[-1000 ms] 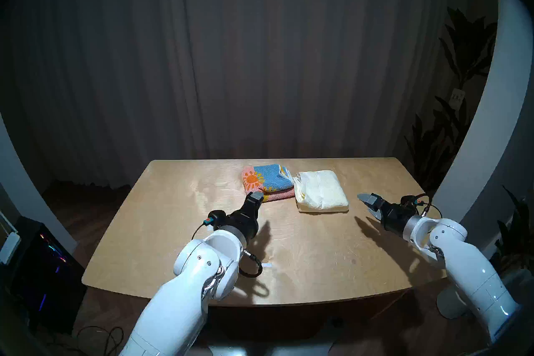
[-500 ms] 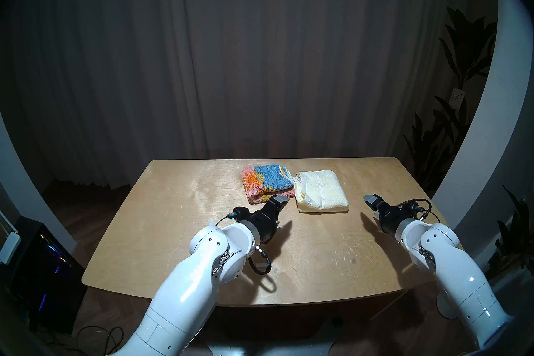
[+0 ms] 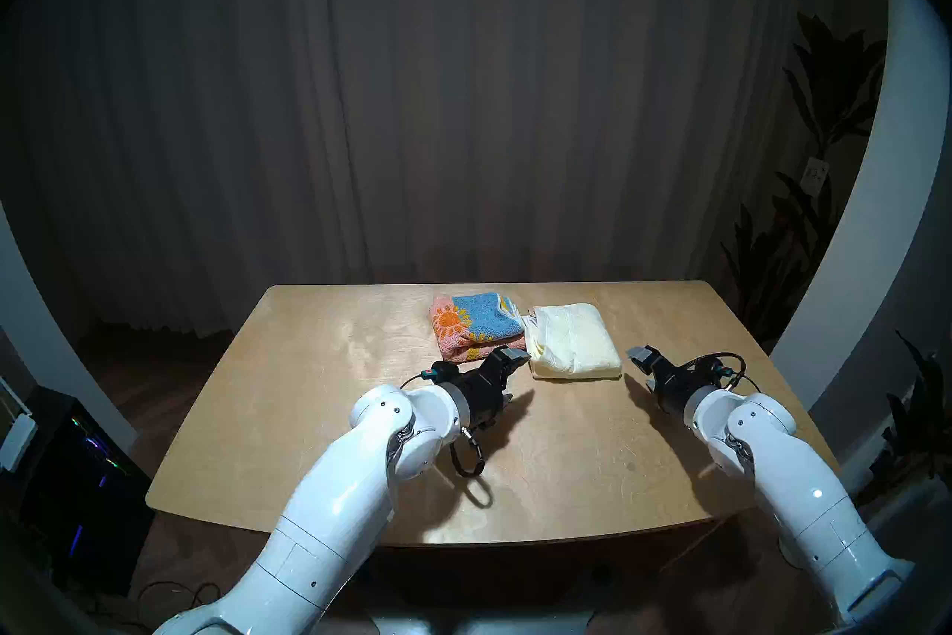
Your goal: Fold each towel twice and stack them on table
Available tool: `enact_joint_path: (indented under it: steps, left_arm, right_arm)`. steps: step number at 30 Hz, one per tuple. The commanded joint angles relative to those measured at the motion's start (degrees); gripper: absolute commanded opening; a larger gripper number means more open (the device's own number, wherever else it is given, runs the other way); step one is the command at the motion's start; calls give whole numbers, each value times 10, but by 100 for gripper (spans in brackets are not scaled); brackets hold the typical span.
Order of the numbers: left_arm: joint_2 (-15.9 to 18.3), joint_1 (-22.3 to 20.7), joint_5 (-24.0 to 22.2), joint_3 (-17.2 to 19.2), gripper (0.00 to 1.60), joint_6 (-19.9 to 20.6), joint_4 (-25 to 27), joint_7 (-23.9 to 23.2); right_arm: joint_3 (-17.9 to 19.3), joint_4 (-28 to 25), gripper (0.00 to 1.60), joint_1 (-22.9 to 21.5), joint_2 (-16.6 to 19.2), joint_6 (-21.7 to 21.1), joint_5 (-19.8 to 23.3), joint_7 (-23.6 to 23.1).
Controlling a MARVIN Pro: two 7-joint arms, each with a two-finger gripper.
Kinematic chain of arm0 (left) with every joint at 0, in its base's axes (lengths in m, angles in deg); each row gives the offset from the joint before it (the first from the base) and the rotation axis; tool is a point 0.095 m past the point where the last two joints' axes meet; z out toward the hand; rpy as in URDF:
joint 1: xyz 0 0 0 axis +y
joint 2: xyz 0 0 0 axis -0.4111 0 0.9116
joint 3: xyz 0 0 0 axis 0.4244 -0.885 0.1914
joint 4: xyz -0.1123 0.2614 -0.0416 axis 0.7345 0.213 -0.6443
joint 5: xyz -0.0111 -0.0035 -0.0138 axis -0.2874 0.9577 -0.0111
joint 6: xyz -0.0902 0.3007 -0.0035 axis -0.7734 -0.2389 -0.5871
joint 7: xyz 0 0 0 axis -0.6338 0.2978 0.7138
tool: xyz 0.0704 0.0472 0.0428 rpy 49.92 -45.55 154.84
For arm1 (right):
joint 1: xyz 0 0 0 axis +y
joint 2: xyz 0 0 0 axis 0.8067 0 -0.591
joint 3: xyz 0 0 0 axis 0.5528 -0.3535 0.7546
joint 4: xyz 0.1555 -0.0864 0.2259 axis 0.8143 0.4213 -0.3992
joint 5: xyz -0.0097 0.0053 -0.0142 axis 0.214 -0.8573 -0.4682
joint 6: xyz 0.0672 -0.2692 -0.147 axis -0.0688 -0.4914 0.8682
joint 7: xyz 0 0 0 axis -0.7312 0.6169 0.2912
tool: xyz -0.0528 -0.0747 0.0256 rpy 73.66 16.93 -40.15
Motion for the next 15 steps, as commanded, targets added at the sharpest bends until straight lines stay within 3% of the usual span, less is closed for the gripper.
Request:
enact_joint_path:
  steps: [1, 15]
  left_arm:
    - [-12, -44, 7, -3, 160, 4, -8, 9]
    - [-32, -109, 34, -24, 160, 20, -77, 15]
  right_arm:
    - [-2, 11, 160, -32, -9, -24, 23, -15]
    - [-22, 49, 160, -85, -11, -77, 41, -8]
